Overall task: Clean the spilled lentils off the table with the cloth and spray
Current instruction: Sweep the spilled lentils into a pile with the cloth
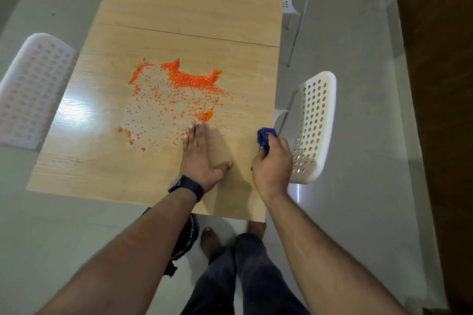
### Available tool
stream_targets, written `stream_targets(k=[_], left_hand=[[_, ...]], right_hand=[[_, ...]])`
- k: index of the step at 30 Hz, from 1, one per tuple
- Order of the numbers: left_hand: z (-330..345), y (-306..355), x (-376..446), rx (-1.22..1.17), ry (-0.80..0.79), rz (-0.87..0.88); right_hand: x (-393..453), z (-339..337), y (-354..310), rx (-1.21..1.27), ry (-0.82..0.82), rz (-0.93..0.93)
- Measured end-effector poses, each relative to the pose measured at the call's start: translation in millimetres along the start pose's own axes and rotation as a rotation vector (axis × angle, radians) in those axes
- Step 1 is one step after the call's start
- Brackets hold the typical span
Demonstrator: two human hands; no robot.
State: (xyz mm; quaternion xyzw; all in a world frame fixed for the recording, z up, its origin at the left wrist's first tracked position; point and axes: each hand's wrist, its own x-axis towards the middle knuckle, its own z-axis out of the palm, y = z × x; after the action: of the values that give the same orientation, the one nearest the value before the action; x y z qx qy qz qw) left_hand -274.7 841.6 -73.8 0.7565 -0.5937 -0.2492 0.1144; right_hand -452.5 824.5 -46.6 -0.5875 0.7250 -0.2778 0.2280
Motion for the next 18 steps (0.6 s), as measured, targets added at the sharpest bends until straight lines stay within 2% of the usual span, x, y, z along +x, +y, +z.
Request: stream_targets(k=[4, 7, 10, 14, 18], left_hand=[[-6, -8, 5, -0.012, -0.039, 0.044], [-9, -7, 9, -0.019, -0.050, 0.064], [-12, -9, 14, -0.017, -0.067, 0.081], [-17, -11, 19, -0.005, -0.060, 0.091], [-19, -12, 21, -0.027, -0.058, 0.096]], right_hand=[[-5, 18, -23, 0.018, -0.093, -0.073], [-7, 27, -32, 0.156, -0.175, -0.108], [-9, 19, -33, 0.223, -0.101, -0.101], [-2, 3, -19, 0.074, 0.074, -0.042], [7, 15, -21, -0.123, -0.015, -0.017]])
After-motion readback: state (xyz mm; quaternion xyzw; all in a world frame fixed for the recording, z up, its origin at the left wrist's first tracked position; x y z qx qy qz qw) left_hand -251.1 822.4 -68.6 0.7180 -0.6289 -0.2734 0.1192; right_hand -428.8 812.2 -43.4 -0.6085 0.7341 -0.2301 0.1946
